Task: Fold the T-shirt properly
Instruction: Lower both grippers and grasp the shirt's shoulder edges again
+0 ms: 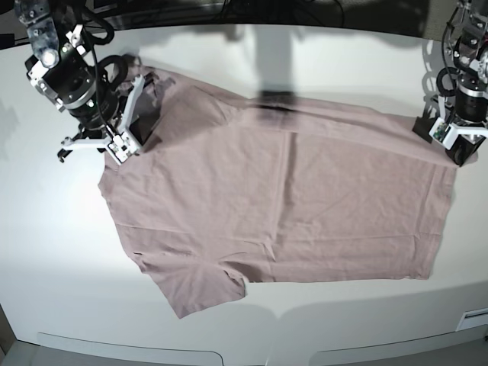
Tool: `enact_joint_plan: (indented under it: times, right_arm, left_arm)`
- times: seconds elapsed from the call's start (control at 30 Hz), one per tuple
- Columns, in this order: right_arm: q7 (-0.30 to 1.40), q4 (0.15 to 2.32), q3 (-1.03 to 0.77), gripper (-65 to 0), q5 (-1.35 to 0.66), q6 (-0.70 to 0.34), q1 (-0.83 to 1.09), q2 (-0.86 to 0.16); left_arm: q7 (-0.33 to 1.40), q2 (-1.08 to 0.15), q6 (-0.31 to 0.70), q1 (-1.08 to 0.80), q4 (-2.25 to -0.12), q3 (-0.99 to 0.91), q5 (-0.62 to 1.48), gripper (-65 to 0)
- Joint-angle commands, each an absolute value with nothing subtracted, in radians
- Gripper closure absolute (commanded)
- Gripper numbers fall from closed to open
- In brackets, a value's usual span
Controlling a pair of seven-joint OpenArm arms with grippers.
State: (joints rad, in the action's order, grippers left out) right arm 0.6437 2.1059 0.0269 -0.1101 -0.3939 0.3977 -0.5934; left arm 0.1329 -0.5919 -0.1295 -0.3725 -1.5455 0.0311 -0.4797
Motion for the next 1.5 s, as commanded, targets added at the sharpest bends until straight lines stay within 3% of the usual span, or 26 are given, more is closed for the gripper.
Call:
enact_joint_plan:
  times: [0.0, 0.17, 0.93, 1.13, 1.37, 1.47]
  right_arm:
    - [0.627, 2.107, 0.020, 0.0, -0.114, -0.386, 0.385, -0.607]
    - [0.627, 2.032, 0.021, 0.0, -0.165, -0.413, 0.360, -0.607]
    - [0.630, 2.017, 0.021, 0.0, -0.165, -0.413, 0.288, -0.607]
    - [0.630, 2.017, 0.021, 0.0, -0.165, -0.413, 0.288, -0.607]
    - [0.631, 2.017, 0.021, 0.0, -0.169, -0.413, 0.288, -0.607]
    - [0.633, 2.017, 0.021, 0.0, -0.169, -0.413, 0.288, -0.607]
  left_arm:
    - [0.110, -0.595, -0.128, -0.356, -1.546, 0.021, -0.471, 0.0]
    - [0.030, -0.530, -0.037, -0.327, -1.505, 0.021, -0.437, 0.0]
    - [0.005, -0.510, -0.032, -0.179, -1.367, 0.021, -0.444, 0.0]
    - [0.012, -0.509, 0.101, -0.157, -1.350, 0.021, -0.444, 0.0]
    - [-0.002, -0.510, 0.102, -0.132, -1.270, 0.021, -0.443, 0.0]
    - [-0.047, -0.510, 0.102, -0.127, -1.262, 0.021, -0.426, -13.1]
